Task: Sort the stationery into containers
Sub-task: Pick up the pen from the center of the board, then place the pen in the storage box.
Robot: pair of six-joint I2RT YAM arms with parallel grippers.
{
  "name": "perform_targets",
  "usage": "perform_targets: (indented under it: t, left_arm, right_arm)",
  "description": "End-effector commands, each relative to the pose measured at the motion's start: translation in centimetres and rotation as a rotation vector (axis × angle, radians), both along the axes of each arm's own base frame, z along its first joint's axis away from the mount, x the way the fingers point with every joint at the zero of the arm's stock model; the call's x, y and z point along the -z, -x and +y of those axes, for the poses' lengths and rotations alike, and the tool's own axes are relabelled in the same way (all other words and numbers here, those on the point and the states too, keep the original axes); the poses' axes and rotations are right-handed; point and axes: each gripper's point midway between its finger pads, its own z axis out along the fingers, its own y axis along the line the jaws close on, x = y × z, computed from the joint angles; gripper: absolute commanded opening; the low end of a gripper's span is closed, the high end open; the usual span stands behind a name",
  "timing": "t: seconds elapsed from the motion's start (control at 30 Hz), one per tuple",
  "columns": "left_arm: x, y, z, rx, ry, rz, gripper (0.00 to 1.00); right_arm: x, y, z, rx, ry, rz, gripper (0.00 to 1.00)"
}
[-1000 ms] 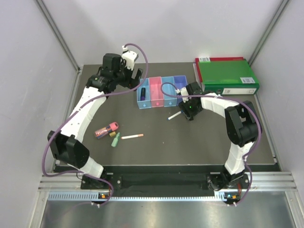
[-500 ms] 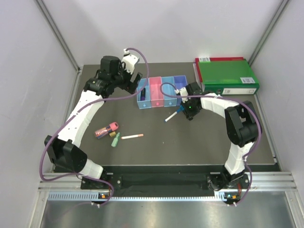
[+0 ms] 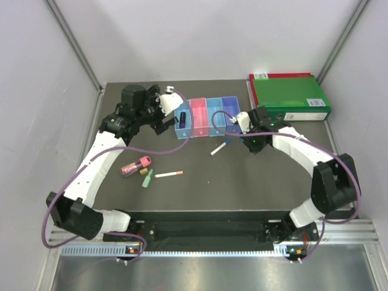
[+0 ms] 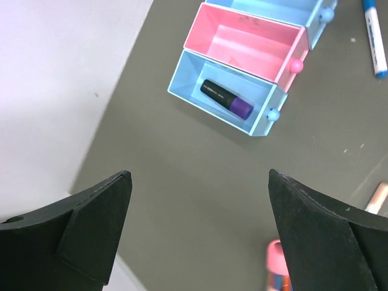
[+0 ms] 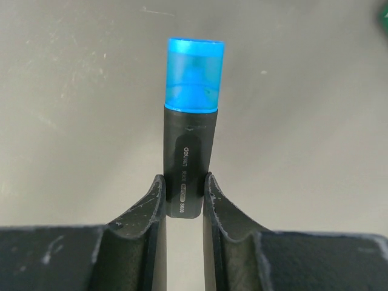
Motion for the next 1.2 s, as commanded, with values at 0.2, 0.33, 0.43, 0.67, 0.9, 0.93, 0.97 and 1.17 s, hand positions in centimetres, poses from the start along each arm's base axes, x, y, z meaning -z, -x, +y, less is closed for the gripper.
perform_targets:
  t: [0.2, 0.33, 0.43, 0.67, 0.9, 0.93, 0.97, 1.17]
  left_arm:
    - [-1.4, 3.8, -2.8, 0.487, -0.243, -0.404, 0.99]
    - [-1.3, 6.3, -5.0, 0.692, -0.299, -0.58, 0.99]
    - [-0.8, 7.2, -6.1, 0.743, -0.32, -0.661, 0.99]
    - [0.0, 7.3, -8.8, 0.748, -0.42, -0.944, 0.99]
    - [-0.7, 6.7, -12.5, 0.699, -0.455, -1.003, 0.99]
    - [-0.4, 6.3, -13.1, 0.694, -0.459, -1.003, 0.99]
    - [-0.7, 6.1, -13.5, 0.683, -0.46, -1.008, 0.99]
    - [-2.3, 5.3, -15.9, 0.659, -0.436, -1.035, 0.99]
  right_arm:
    - [-9.6, 2.0, 2.9, -0.431, -0.08, -0.068, 0.0]
    - [-10.6, 3.7, 4.5, -0.494, -0.17, 0.027, 0.0]
    - [-11.2, 4.9, 5.4, -0.531, -0.225, 0.091, 0.01]
    - [-12.8, 6.3, 7.2, -0.59, -0.304, 0.184, 0.01]
    - [-14.3, 5.6, 9.1, -0.594, -0.339, 0.158, 0.02]
    - [-14.4, 5.6, 9.2, -0.593, -0.341, 0.155, 0.02]
    - [-14.4, 5.5, 9.6, -0.598, -0.344, 0.155, 0.02]
    - [-14.8, 5.1, 10.4, -0.605, -0.348, 0.139, 0.02]
